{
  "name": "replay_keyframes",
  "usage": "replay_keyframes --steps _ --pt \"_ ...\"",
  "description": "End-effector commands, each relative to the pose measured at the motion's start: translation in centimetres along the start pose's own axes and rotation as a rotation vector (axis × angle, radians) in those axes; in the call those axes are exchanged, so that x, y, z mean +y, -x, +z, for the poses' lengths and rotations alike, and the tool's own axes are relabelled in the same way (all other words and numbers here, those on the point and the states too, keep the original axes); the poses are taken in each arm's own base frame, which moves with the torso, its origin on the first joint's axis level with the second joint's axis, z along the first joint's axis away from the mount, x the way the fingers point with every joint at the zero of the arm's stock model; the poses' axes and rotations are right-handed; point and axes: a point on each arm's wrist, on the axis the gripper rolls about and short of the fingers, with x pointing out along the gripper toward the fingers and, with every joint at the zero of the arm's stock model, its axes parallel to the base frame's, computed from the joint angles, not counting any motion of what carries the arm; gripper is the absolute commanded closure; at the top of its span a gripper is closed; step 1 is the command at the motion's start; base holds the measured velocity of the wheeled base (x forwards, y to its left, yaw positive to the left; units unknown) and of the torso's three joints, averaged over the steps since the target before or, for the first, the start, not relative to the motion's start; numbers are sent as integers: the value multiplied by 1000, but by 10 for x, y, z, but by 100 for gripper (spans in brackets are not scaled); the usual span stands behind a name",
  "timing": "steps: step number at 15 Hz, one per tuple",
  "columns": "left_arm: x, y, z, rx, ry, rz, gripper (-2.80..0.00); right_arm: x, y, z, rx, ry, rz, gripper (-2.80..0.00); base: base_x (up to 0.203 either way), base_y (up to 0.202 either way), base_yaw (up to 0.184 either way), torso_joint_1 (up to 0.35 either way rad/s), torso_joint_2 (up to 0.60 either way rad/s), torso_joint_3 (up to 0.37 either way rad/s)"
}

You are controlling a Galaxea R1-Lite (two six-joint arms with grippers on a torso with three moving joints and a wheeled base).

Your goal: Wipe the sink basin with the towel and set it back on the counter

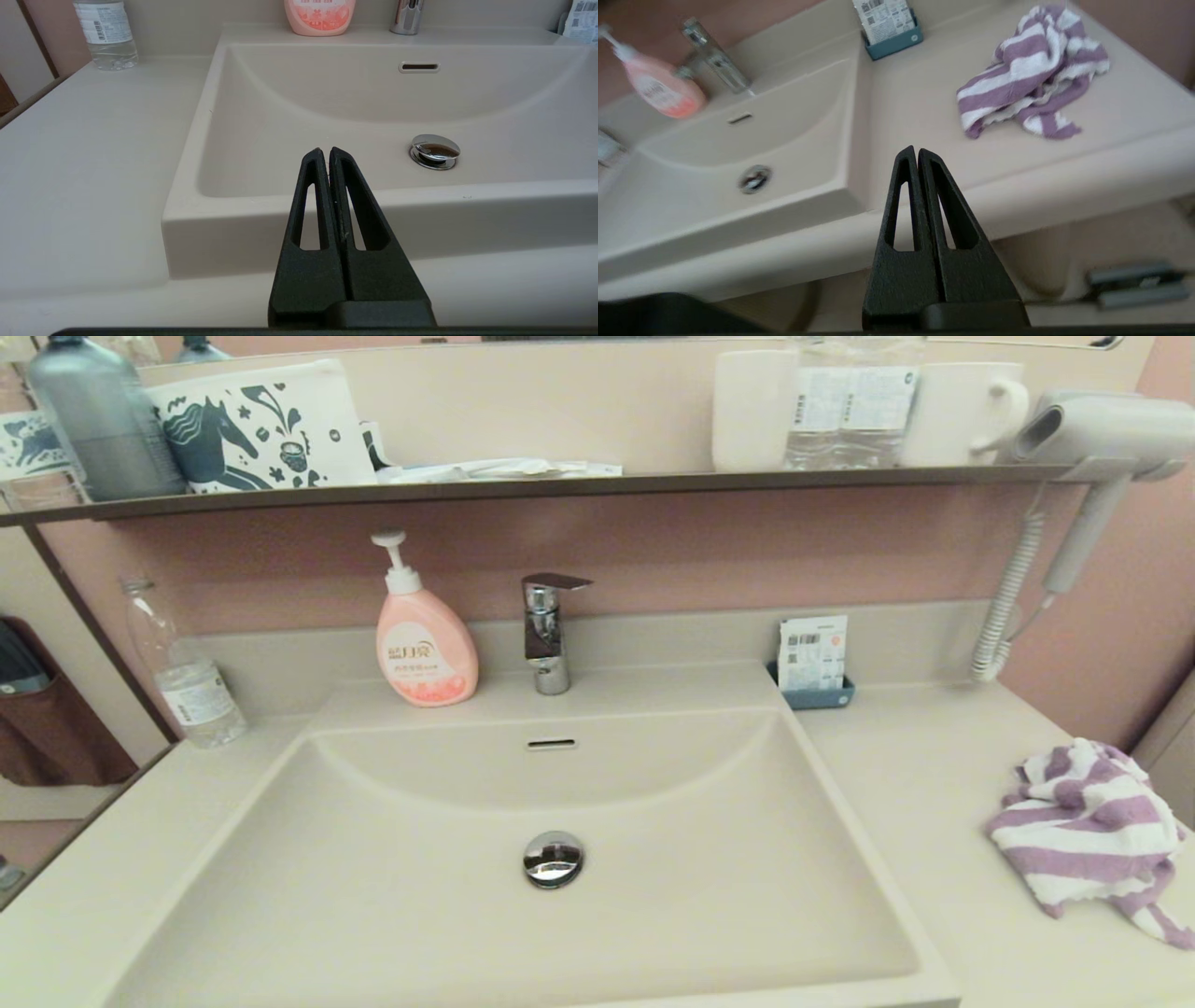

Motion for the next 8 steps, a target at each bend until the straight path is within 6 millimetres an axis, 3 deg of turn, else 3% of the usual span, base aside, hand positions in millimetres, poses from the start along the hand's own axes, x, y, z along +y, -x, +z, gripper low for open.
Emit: replay_keyframes --steps 1,5,8 --pt "0 0 0 0 1 0 0 -12 -6 -26 -57 47 19 0 0 0 0 0 0 0" --pt "0 0 0 0 1 0 0 -35 -48 -70 -118 205 -53 0 0 0 0 0 0 0" --pt "0 0 0 0 1 0 0 -48 -67 -97 -91 276 -86 0 0 0 0 0 0 0"
